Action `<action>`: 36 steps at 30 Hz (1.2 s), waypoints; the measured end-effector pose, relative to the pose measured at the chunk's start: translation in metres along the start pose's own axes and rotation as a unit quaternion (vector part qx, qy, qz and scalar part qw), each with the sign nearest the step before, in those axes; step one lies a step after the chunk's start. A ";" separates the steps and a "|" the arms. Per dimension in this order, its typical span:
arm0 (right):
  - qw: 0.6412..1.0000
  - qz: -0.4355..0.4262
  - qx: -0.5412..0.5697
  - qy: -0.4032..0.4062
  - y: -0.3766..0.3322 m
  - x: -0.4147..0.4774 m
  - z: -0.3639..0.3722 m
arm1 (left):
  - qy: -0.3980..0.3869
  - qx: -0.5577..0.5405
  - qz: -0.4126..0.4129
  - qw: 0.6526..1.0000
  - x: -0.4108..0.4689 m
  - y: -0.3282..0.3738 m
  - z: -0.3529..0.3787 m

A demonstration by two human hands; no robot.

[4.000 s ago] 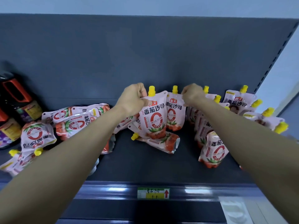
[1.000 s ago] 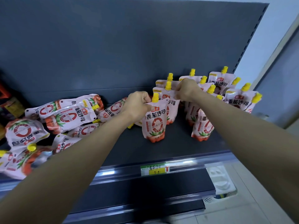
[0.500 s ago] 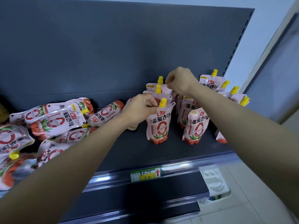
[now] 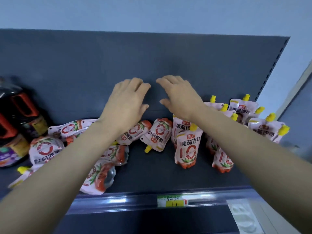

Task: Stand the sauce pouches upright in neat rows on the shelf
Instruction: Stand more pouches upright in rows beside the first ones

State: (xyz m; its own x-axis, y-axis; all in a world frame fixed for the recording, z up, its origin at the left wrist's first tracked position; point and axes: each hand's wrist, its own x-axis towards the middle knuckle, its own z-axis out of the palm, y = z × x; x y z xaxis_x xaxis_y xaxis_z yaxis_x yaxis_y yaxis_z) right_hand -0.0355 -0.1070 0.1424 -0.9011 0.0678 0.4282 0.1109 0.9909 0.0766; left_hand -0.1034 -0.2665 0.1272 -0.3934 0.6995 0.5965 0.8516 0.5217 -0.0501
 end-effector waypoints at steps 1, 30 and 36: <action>1.000 -0.012 -0.008 0.011 -0.008 0.002 -0.002 | 0.014 0.022 0.001 1.000 -0.002 -0.003 -0.006; 0.867 -0.131 -0.162 -0.453 -0.049 0.051 0.151 | -0.127 0.087 -0.126 0.980 -0.077 -0.054 0.037; 0.884 -0.196 -0.146 -0.399 -0.053 0.060 0.161 | -0.161 0.047 -0.167 0.972 -0.078 -0.061 0.063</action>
State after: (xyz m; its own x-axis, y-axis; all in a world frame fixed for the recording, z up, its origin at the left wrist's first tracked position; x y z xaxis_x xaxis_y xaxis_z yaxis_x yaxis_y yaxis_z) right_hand -0.1629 -0.1363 0.0195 -0.8901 -0.0973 -0.4453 -0.2762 0.8923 0.3571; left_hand -0.1458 -0.3224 0.0334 -0.7432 0.5921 0.3115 0.6283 0.7777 0.0209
